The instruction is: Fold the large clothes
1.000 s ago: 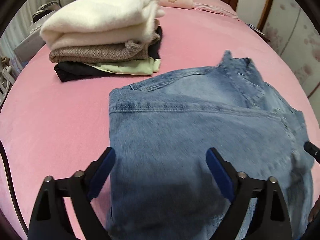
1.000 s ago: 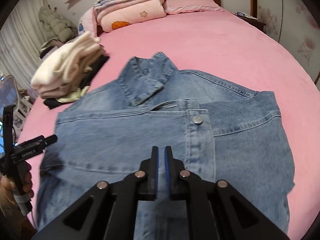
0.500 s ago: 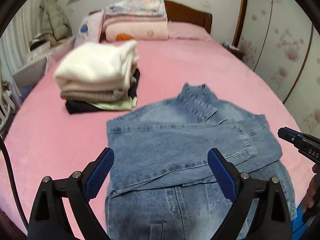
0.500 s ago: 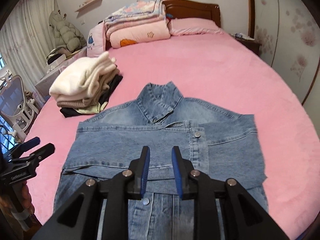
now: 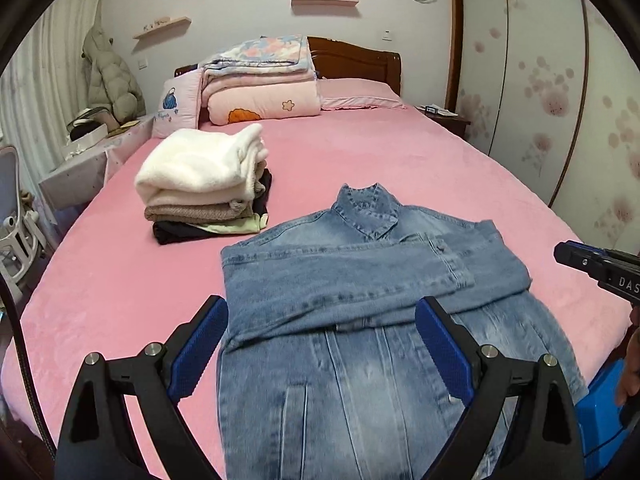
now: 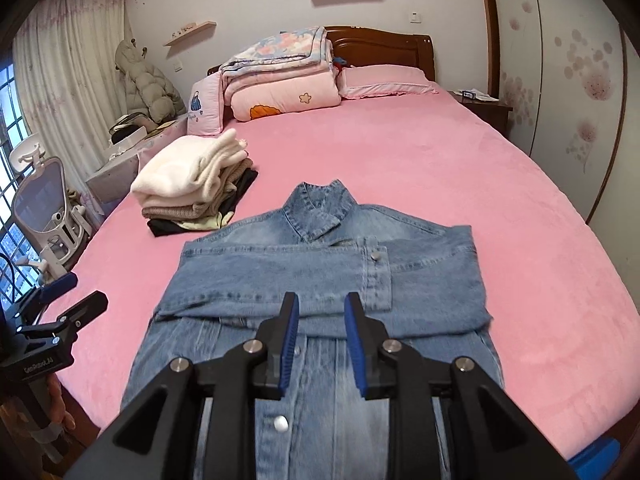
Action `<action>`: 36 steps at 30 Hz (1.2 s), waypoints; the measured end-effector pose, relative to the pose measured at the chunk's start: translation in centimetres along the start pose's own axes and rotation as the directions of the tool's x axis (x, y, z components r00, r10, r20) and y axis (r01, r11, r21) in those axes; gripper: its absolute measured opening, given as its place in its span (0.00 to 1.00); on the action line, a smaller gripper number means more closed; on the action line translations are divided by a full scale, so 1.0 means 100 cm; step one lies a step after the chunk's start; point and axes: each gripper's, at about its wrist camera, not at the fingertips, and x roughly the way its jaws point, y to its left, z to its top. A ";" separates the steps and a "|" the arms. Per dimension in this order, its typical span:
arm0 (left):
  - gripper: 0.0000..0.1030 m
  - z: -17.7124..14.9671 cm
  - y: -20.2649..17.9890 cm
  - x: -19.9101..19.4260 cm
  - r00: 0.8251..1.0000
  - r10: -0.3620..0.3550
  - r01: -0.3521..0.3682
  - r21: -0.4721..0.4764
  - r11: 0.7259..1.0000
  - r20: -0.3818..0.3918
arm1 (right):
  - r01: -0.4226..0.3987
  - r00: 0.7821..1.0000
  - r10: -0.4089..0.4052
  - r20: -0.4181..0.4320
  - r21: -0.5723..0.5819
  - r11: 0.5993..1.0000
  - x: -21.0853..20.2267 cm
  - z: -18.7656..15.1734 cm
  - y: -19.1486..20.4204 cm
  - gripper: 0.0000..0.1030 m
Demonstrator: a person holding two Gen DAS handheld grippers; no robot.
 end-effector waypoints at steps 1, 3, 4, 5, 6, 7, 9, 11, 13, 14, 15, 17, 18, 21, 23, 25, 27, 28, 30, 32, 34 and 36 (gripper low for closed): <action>0.91 -0.005 0.000 -0.003 1.000 -0.003 0.003 -0.004 1.000 -0.004 | -0.001 1.000 0.001 -0.002 0.001 1.000 -0.003 -0.004 -0.001 0.25; 0.91 -0.017 0.002 -0.011 1.000 -0.014 0.014 -0.015 1.000 -0.019 | 0.001 1.000 -0.001 -0.012 0.004 1.000 -0.011 -0.017 -0.006 0.26; 0.91 -0.023 0.004 -0.014 0.999 -0.019 0.018 -0.021 1.000 -0.026 | 0.003 1.000 -0.003 -0.019 0.008 1.000 -0.016 -0.026 -0.010 0.26; 0.91 -0.030 0.007 -0.017 0.999 -0.020 0.019 -0.031 0.999 -0.037 | 0.004 1.000 -0.004 -0.023 0.010 1.000 -0.019 -0.032 -0.013 0.26; 0.91 -0.037 0.011 -0.019 0.998 -0.026 0.024 -0.041 0.999 -0.052 | 0.005 1.000 -0.004 -0.027 0.013 1.000 -0.023 -0.039 -0.016 0.26; 0.91 -0.044 0.014 -0.021 0.997 -0.037 0.034 -0.049 0.998 -0.067 | 0.001 1.000 0.000 -0.030 0.016 1.000 -0.027 -0.047 -0.021 0.26; 0.91 -0.059 0.023 -0.022 0.995 -0.044 0.037 -0.072 0.997 -0.089 | -0.016 0.999 0.017 -0.031 0.029 0.999 -0.033 -0.060 -0.030 0.26; 0.91 -0.079 0.034 -0.022 0.993 -0.023 0.014 -0.084 0.996 -0.113 | -0.020 0.999 0.021 -0.033 0.041 0.999 -0.038 -0.075 -0.041 0.27; 0.91 -0.098 0.044 -0.019 0.989 0.014 -0.025 -0.073 0.997 -0.147 | -0.010 0.999 0.011 -0.041 0.047 0.999 -0.040 -0.089 -0.050 0.31; 0.91 -0.109 0.050 -0.016 0.985 0.029 -0.042 -0.070 0.997 -0.168 | 0.002 0.999 0.000 -0.050 0.052 0.999 -0.041 -0.098 -0.057 0.35; 0.91 -0.119 0.056 -0.013 0.981 0.036 -0.051 -0.075 0.996 -0.189 | 0.014 0.998 -0.011 -0.057 0.057 0.998 -0.040 -0.105 -0.062 0.37; 0.91 -0.137 0.069 -0.009 0.975 0.045 -0.068 -0.096 0.993 -0.216 | 0.034 0.997 -0.029 -0.077 0.069 0.997 -0.038 -0.118 -0.073 0.39; 0.91 -0.145 0.075 -0.006 0.973 0.049 -0.075 -0.109 0.991 -0.226 | 0.040 0.995 -0.032 -0.092 0.079 0.996 -0.037 -0.125 -0.079 0.39; 0.91 -0.168 0.096 0.006 0.958 0.045 -0.095 -0.162 0.982 -0.283 | 0.064 0.988 -0.045 -0.148 0.124 0.990 -0.027 -0.145 -0.099 0.39; 0.91 -0.183 0.107 0.017 0.945 0.028 -0.100 -0.208 0.973 -0.327 | 0.087 0.982 -0.062 -0.177 0.140 0.986 -0.022 -0.157 -0.110 0.39; 0.91 -0.193 0.112 0.026 0.936 -0.002 -0.088 -0.240 0.967 -0.352 | 0.102 0.976 -0.071 -0.205 0.150 0.983 -0.016 -0.165 -0.119 0.39; 0.91 -0.200 0.115 0.032 0.932 -0.028 -0.073 -0.265 0.961 -0.361 | 0.120 0.971 -0.083 -0.224 0.153 0.981 -0.012 -0.174 -0.128 0.39; 0.91 -0.202 0.114 0.034 0.931 -0.039 -0.065 -0.272 0.960 -0.362 | 0.131 0.968 -0.092 -0.235 0.156 0.979 -0.010 -0.178 -0.133 0.39; 0.91 -0.207 0.112 0.039 0.929 -0.071 -0.038 -0.285 0.958 -0.362 | 0.141 0.964 -0.099 -0.247 0.163 0.977 -0.009 -0.183 -0.140 0.39; 0.91 -0.208 0.110 0.043 0.928 -0.079 -0.032 -0.289 0.957 -0.364 | 0.148 0.962 -0.102 -0.254 0.168 0.975 -0.008 -0.189 -0.146 0.39; 0.91 -0.210 0.109 0.047 0.927 -0.087 -0.027 -0.297 0.955 -0.364 | 0.157 0.961 -0.113 -0.251 0.163 0.974 -0.009 -0.191 -0.149 0.39; 0.90 -0.211 0.109 0.048 0.928 -0.097 -0.021 -0.310 0.950 -0.361 | 0.167 0.962 -0.126 -0.242 0.154 0.974 -0.012 -0.192 -0.150 0.39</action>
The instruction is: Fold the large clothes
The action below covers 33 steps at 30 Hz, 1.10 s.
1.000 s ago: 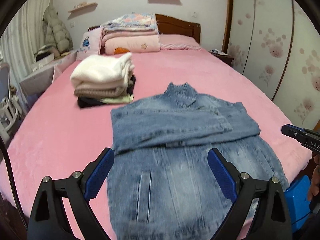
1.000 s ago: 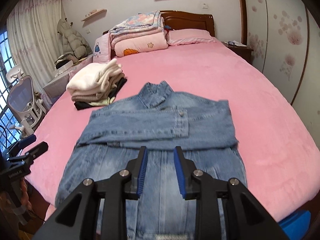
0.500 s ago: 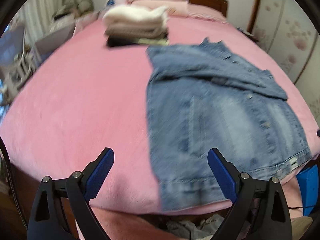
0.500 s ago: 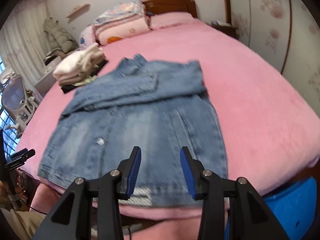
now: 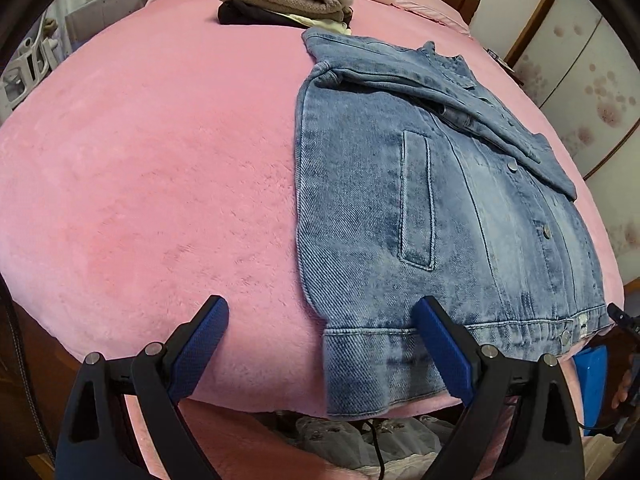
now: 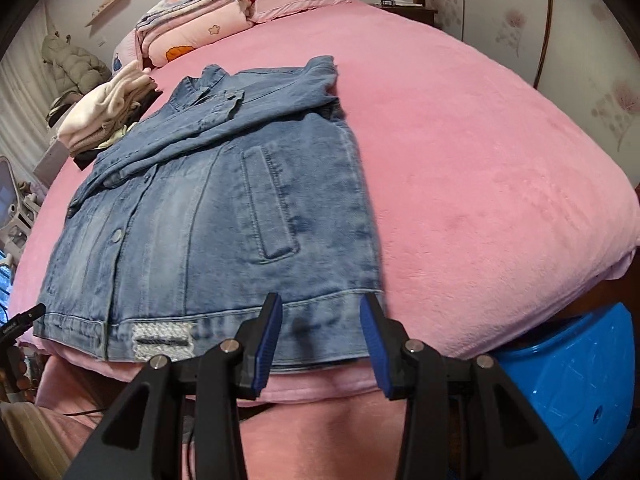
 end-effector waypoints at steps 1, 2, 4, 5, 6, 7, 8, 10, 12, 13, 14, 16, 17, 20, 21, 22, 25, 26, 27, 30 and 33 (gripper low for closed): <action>0.88 -0.001 0.000 0.000 1.000 -0.007 0.007 -0.003 1.000 0.001 | 0.005 1.000 -0.005 0.006 -0.005 1.000 -0.001 0.000 -0.001 0.39; 0.87 0.000 -0.001 0.000 1.000 -0.015 0.015 -0.004 1.000 -0.001 | 0.015 1.000 -0.015 0.008 -0.012 1.000 -0.002 0.000 -0.002 0.39; 0.87 0.000 -0.001 0.001 0.999 -0.039 0.039 -0.010 0.999 -0.004 | 0.024 1.000 -0.024 -0.002 -0.016 1.000 0.000 -0.001 -0.005 0.39; 0.87 -0.001 -0.001 0.003 0.998 -0.059 0.059 -0.013 0.998 -0.013 | 0.029 0.999 -0.029 -0.014 -0.012 1.000 0.004 -0.002 -0.008 0.39; 0.87 -0.002 0.000 0.004 0.997 -0.071 0.070 -0.015 0.997 -0.018 | 0.025 0.999 -0.025 -0.027 -0.004 1.000 0.008 -0.002 -0.011 0.39; 0.87 -0.003 0.001 0.006 0.997 -0.080 0.080 -0.018 0.997 -0.021 | 0.015 0.999 -0.015 -0.037 0.005 1.000 0.011 -0.003 -0.014 0.39; 0.87 -0.004 0.001 0.007 0.996 -0.086 0.086 -0.023 0.996 -0.021 | 0.003 0.999 -0.003 -0.046 0.015 1.000 0.014 -0.003 -0.016 0.39; 0.87 -0.005 0.003 0.009 0.994 -0.104 0.103 -0.039 0.994 -0.024 | -0.025 0.998 0.027 -0.054 0.032 0.999 0.020 -0.005 -0.020 0.39; 0.87 -0.005 0.006 0.011 0.992 -0.122 0.121 -0.052 0.991 -0.027 | -0.061 0.996 0.065 -0.068 0.054 0.997 0.027 -0.006 -0.024 0.39; 0.87 -0.005 0.007 0.011 0.991 -0.128 0.126 -0.056 0.990 -0.028 | -0.083 0.993 0.088 -0.073 0.069 0.994 0.030 -0.006 -0.026 0.40; 0.87 -0.005 0.007 0.012 0.991 -0.131 0.130 -0.057 0.990 -0.029 | -0.094 0.992 0.099 -0.074 0.075 0.993 0.032 -0.006 -0.027 0.41; 0.82 -0.004 0.006 0.013 0.990 -0.137 0.135 -0.058 0.989 -0.036 | -0.116 0.990 0.122 -0.075 0.085 0.990 0.035 -0.007 -0.029 0.41; 0.79 -0.005 0.004 0.012 0.989 -0.143 0.141 -0.058 0.988 -0.039 | -0.125 0.988 0.132 -0.076 0.089 0.988 0.036 -0.007 -0.029 0.41; 0.65 -0.006 0.002 0.009 0.984 -0.172 0.169 -0.059 0.984 -0.047 | -0.146 0.986 0.151 -0.066 0.086 0.986 0.033 -0.008 -0.031 0.37; 0.63 -0.006 0.001 0.009 0.983 -0.179 0.176 -0.062 0.982 -0.049 | -0.152 0.986 0.157 -0.063 0.080 0.985 0.031 -0.008 -0.031 0.36; 0.63 -0.006 0.000 0.009 0.982 -0.182 0.179 -0.065 0.982 -0.050 | -0.155 0.985 0.160 -0.061 0.076 0.985 0.031 -0.009 -0.031 0.36; 0.63 -0.006 -0.003 0.010 0.976 -0.208 0.203 -0.073 0.976 -0.064 | -0.160 0.984 0.164 -0.062 0.057 0.985 0.030 -0.009 -0.032 0.35; 0.64 -0.006 -0.006 0.012 0.976 -0.208 0.203 -0.071 0.977 -0.070 | -0.158 0.985 0.161 -0.067 0.053 0.986 0.032 -0.009 -0.032 0.35; 0.71 -0.006 -0.008 0.014 0.976 -0.202 0.197 -0.064 0.978 -0.076 | -0.158 0.984 0.162 -0.071 0.055 0.986 0.034 -0.009 -0.032 0.36; 0.82 -0.007 -0.018 0.019 0.977 -0.189 0.187 -0.025 0.982 -0.097 | -0.160 0.983 0.166 -0.080 0.065 0.985 0.038 -0.009 -0.034 0.37; 0.86 -0.008 -0.026 0.023 0.981 -0.170 0.171 0.003 0.985 -0.097 | -0.168 0.981 0.175 -0.085 0.080 0.983 0.040 -0.011 -0.037 0.40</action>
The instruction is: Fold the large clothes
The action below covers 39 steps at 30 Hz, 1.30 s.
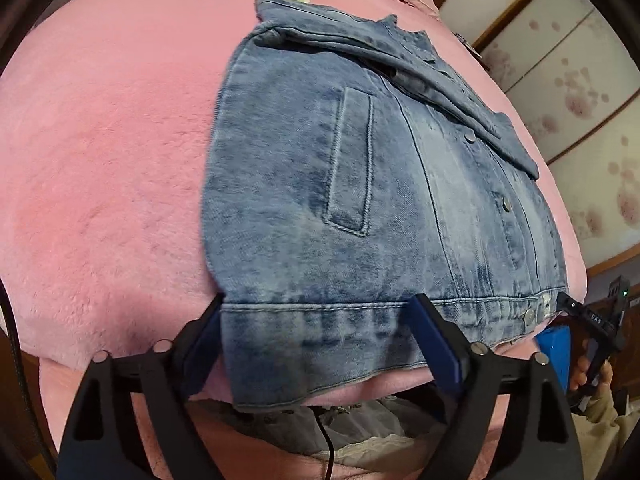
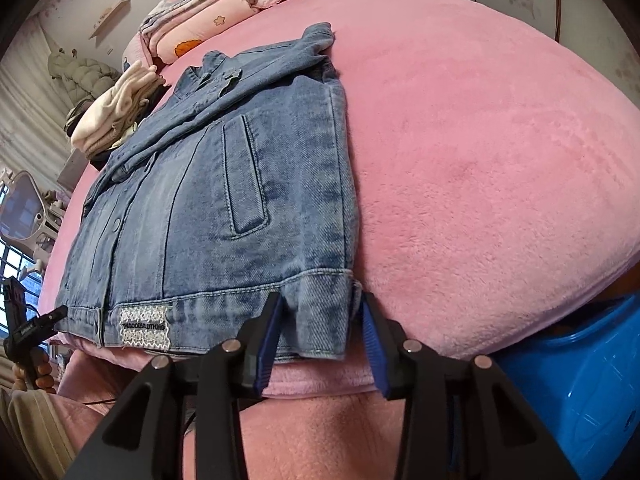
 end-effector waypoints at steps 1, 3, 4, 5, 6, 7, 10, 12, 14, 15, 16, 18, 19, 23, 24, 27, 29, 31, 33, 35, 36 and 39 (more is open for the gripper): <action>0.87 0.000 0.000 0.001 1.000 0.002 -0.002 -0.002 1.000 0.000 | -0.004 1.000 0.004 -0.005 0.004 1.000 0.001 -0.001 -0.002 0.42; 0.87 0.001 -0.002 0.003 1.000 0.015 -0.015 -0.004 1.000 -0.006 | -0.016 1.000 0.016 -0.017 0.014 1.000 0.004 -0.003 -0.004 0.43; 0.87 0.002 -0.003 0.004 1.000 0.021 -0.021 -0.003 1.000 -0.008 | -0.019 1.000 0.019 -0.022 0.018 1.000 0.005 -0.004 -0.006 0.44; 0.87 0.002 -0.005 0.004 1.000 0.027 -0.027 0.001 1.000 -0.007 | -0.023 0.999 0.024 -0.027 0.024 0.999 0.006 -0.004 -0.007 0.44; 0.87 0.001 -0.006 0.004 1.000 0.031 -0.031 0.003 1.000 -0.005 | -0.029 0.999 0.030 -0.030 0.030 0.999 0.007 -0.005 -0.008 0.44; 0.86 0.001 -0.008 0.004 0.999 0.035 -0.035 0.004 0.999 -0.003 | -0.033 0.999 0.034 -0.031 0.032 0.999 0.006 -0.006 -0.009 0.44; 0.68 0.002 -0.013 0.002 1.000 0.027 -0.027 -0.001 1.000 0.001 | -0.061 0.997 0.063 -0.033 0.040 0.997 0.005 -0.006 -0.009 0.34; 0.50 0.004 -0.014 -0.001 0.999 0.034 -0.034 -0.011 0.999 -0.002 | -0.037 0.999 0.037 -0.037 0.023 0.999 0.003 -0.006 -0.003 0.28; 0.34 0.009 -0.015 -0.003 0.998 0.052 -0.053 -0.021 0.998 -0.017 | -0.004 1.000 0.003 -0.028 -0.015 1.000 0.000 -0.005 0.006 0.21; 0.24 0.011 -0.015 -0.003 0.998 0.054 -0.055 -0.029 0.998 -0.031 | 0.014 1.000 -0.014 -0.022 -0.034 0.999 -0.003 -0.004 0.011 0.20; 0.12 0.014 -0.015 -0.006 0.997 0.062 -0.063 -0.043 0.997 -0.039 | 0.024 1.000 -0.024 -0.015 -0.048 0.999 -0.006 -0.004 0.014 0.18; 0.12 0.021 -0.018 -0.012 0.996 0.067 -0.070 -0.057 0.996 -0.059 | 0.025 1.000 -0.025 0.000 -0.059 0.998 -0.013 -0.002 0.018 0.16; 0.12 0.023 -0.019 -0.014 0.995 0.074 -0.078 -0.052 0.996 -0.065 | 0.018 1.000 -0.018 0.005 -0.059 0.998 -0.016 -0.001 0.018 0.14; 0.12 0.027 -0.024 -0.021 0.993 0.088 -0.092 -0.047 0.995 -0.076 | -0.027 0.999 0.029 0.038 -0.048 0.998 -0.033 0.009 0.020 0.10; 0.12 0.028 -0.021 -0.023 0.995 0.076 -0.080 -0.060 0.995 -0.072 | -0.033 0.998 0.036 0.046 -0.049 0.998 -0.037 0.011 0.022 0.09; 0.11 0.032 -0.013 -0.035 0.999 0.001 -0.007 -0.129 0.992 -0.043 | -0.076 0.993 0.080 0.091 -0.049 0.996 -0.054 0.021 0.029 0.09; 0.11 0.038 -0.012 -0.045 0.999 -0.045 0.041 -0.163 0.986 -0.018 | -0.102 0.986 0.108 0.124 -0.051 0.993 -0.063 0.029 0.036 0.08; 0.11 0.044 -0.017 -0.054 0.997 -0.081 0.082 -0.180 0.980 0.014 | -0.133 0.978 0.140 0.152 -0.059 0.989 -0.072 0.040 0.043 0.07; 0.11 0.055 -0.026 -0.064 0.993 -0.109 0.116 -0.185 0.976 0.049 | -0.157 0.967 0.169 0.189 -0.076 0.985 -0.082 0.056 0.054 0.07; 0.11 0.068 -0.034 -0.071 0.986 -0.143 0.157 -0.198 0.968 0.086 | -0.181 0.956 0.196 0.219 -0.089 0.979 -0.089 0.074 0.064 0.07; 0.11 0.077 -0.037 -0.074 0.982 -0.157 0.176 -0.211 0.962 0.104 | -0.187 0.950 0.205 0.235 -0.097 0.978 -0.092 0.086 0.070 0.07; 0.11 0.108 -0.040 -0.080 0.971 -0.184 0.220 -0.262 0.940 0.155 | -0.198 0.941 0.216 0.262 -0.096 0.976 -0.093 0.124 0.080 0.06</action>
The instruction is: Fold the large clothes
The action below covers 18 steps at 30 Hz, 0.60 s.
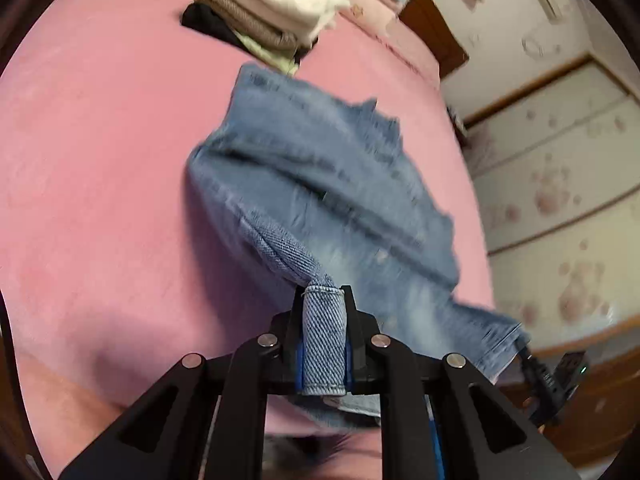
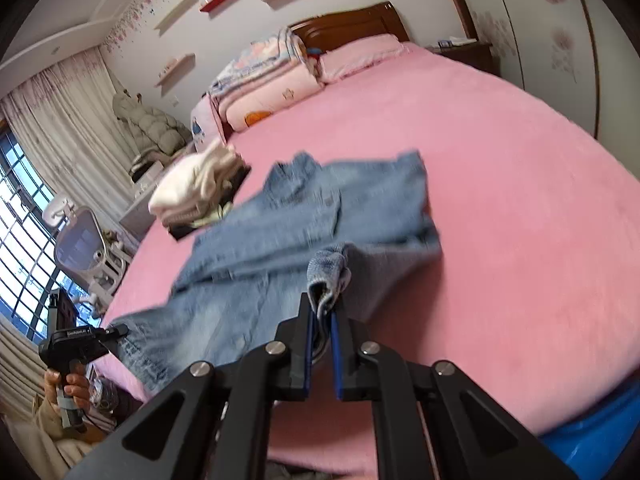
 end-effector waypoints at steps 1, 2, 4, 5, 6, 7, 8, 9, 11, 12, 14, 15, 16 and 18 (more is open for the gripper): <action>0.11 0.011 -0.003 0.000 1.000 -0.005 0.005 -0.014 1.000 0.019 | 0.000 1.000 0.000 0.009 0.005 1.000 0.003 0.009 0.001 0.06; 0.11 0.026 -0.007 0.001 0.999 -0.006 0.007 -0.031 0.999 0.048 | 0.004 1.000 -0.004 0.027 0.012 1.000 0.009 0.026 0.000 0.06; 0.11 0.054 -0.014 0.004 0.995 -0.001 0.006 -0.052 0.999 0.099 | 0.021 0.998 -0.023 0.055 0.038 0.999 0.022 0.058 -0.003 0.06; 0.11 0.071 -0.018 0.008 0.992 0.004 0.004 -0.063 0.998 0.125 | 0.024 0.998 -0.028 0.064 0.054 0.998 0.030 0.074 -0.006 0.06; 0.11 0.085 -0.022 0.013 0.990 0.009 0.001 -0.073 0.997 0.142 | 0.029 0.997 -0.034 0.071 0.070 0.997 0.039 0.086 -0.008 0.06; 0.11 0.103 -0.027 0.021 0.987 0.019 -0.006 -0.080 0.997 0.159 | 0.038 0.996 -0.044 0.074 0.082 0.996 0.048 0.098 -0.010 0.06; 0.11 0.120 -0.031 0.031 0.985 0.027 -0.012 -0.088 0.996 0.169 | 0.050 0.996 -0.057 0.074 0.093 0.994 0.062 0.113 -0.012 0.06; 0.11 0.135 -0.033 0.041 0.984 0.035 -0.019 -0.093 0.995 0.173 | 0.062 0.995 -0.069 0.072 0.107 0.992 0.078 0.126 -0.014 0.06; 0.11 0.167 -0.037 0.068 0.982 0.068 -0.049 -0.107 0.993 0.179 | 0.086 0.994 -0.095 0.055 0.143 0.986 0.114 0.150 -0.022 0.07; 0.11 0.185 -0.038 0.086 0.978 0.097 -0.078 -0.109 0.991 0.184 | 0.101 0.993 -0.109 0.038 0.171 0.980 0.140 0.163 -0.029 0.07; 0.12 0.208 -0.033 0.116 0.974 0.142 -0.122 -0.121 0.985 0.176 | 0.148 0.988 -0.153 0.013 0.200 0.969 0.177 0.174 -0.041 0.08; 0.12 0.218 -0.029 0.135 0.970 0.176 -0.157 -0.123 0.980 0.167 | 0.175 0.984 -0.179 -0.001 0.212 0.961 0.194 0.179 -0.047 0.08; 0.15 0.226 -0.023 0.155 0.965 0.218 -0.202 -0.123 0.972 0.144 | 0.209 0.977 -0.210 -0.021 0.229 0.951 0.214 0.181 -0.055 0.08; 0.24 0.238 -0.006 0.199 0.956 0.291 -0.285 -0.108 0.952 0.042 | 0.269 0.962 -0.244 -0.122 0.281 0.921 0.256 0.181 -0.075 0.09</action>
